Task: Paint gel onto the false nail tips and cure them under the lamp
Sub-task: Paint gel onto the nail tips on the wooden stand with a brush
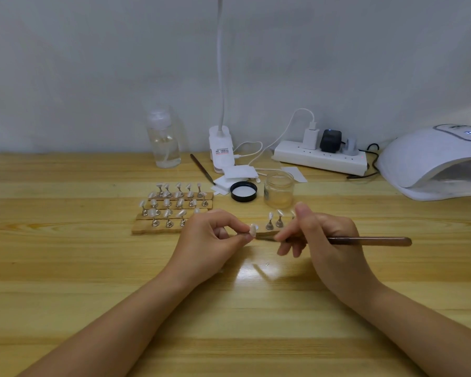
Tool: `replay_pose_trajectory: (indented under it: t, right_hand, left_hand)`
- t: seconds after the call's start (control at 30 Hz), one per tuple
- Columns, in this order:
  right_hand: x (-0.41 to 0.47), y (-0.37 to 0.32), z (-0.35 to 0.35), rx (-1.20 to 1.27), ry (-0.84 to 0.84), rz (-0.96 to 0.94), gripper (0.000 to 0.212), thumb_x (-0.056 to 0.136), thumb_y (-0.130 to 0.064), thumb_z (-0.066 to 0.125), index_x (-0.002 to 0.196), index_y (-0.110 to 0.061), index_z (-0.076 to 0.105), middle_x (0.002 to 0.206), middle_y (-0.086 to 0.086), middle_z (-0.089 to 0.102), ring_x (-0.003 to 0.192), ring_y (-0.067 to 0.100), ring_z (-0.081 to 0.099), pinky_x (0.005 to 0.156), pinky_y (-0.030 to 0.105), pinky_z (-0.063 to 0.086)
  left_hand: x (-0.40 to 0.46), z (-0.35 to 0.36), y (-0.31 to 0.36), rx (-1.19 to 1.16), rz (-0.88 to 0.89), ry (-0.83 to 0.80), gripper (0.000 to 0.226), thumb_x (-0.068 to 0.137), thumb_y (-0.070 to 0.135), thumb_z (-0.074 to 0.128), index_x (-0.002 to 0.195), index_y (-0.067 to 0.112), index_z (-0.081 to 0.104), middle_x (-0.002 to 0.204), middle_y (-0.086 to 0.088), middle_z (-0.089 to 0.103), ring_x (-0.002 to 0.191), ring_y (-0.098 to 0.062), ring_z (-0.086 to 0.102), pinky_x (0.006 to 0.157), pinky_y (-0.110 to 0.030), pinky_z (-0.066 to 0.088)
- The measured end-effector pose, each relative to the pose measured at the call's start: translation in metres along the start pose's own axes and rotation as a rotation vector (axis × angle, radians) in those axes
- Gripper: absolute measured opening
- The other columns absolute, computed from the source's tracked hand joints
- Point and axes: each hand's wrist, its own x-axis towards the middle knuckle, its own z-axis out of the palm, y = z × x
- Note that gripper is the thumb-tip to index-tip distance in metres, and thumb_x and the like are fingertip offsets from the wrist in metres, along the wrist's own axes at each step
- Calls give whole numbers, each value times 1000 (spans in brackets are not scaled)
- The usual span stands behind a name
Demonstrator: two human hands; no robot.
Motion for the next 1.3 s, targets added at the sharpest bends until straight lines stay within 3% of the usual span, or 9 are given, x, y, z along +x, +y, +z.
replay_pose_trajectory:
  t: [0.1,0.2,0.57,0.7,0.9,1.0,1.17,1.3]
  right_hand:
    - [2,0,0,-51,-12,21,31,88,-34,50,70,-17,69,64,4,68,52,6,57,55,12,44]
    - [0,0,0,-11,-25,26,37,87,-39,52,63,-16,70,58,9,66,47,12,56,54,13,44]
    - [1,0,0,-23,10,0,35,92,-32,49,70,-14,69,61,6,67,52,4,57,53,9,40]
    - [0,-1,2,-63,-44,-25,34,89,-36,52,68,-16,70,59,7,67,49,7,56,52,16,44]
    - [1,0,2,-129,-27,-66,35,86,-38,42,74,-19,69,61,0,67,56,5,60,56,14,46]
    - [-1,0,2,-62,-36,-53,39,86,-37,44,65,-14,69,55,8,64,49,4,57,55,12,44]
    - [1,1,1,-121,-27,-30,31,90,-31,51,70,-16,70,60,4,67,52,7,58,55,17,46]
    - [-2,0,1,-56,-51,-50,42,87,-38,49,61,-11,68,53,8,63,45,2,53,54,13,43]
  left_hand:
    - [0,0,0,3,-4,-6,11,72,13,75,68,21,68,45,14,45,37,-1,37,53,-1,31]
    - [0,-1,1,7,-1,-8,16,72,12,75,65,24,66,49,16,50,39,-1,37,53,-2,31]
    - [-1,0,3,-1,-42,-34,10,77,12,71,70,17,65,36,16,45,33,-1,36,45,-3,30]
    - [-1,0,3,-20,-68,-38,12,77,11,71,69,18,65,30,13,38,30,-1,36,45,-3,30]
    - [-2,0,3,-45,-88,-47,8,77,9,70,71,12,66,30,13,39,29,0,36,43,-2,28]
    - [-2,0,4,-52,-93,-37,10,77,10,70,70,15,66,30,12,38,29,0,35,42,-4,27]
    - [-2,0,4,-54,-97,-45,9,78,11,70,71,16,67,30,12,38,29,0,35,40,-3,25]
    - [-2,0,4,-55,-89,-40,10,77,17,71,70,23,68,31,12,33,31,-2,29,40,-3,25]
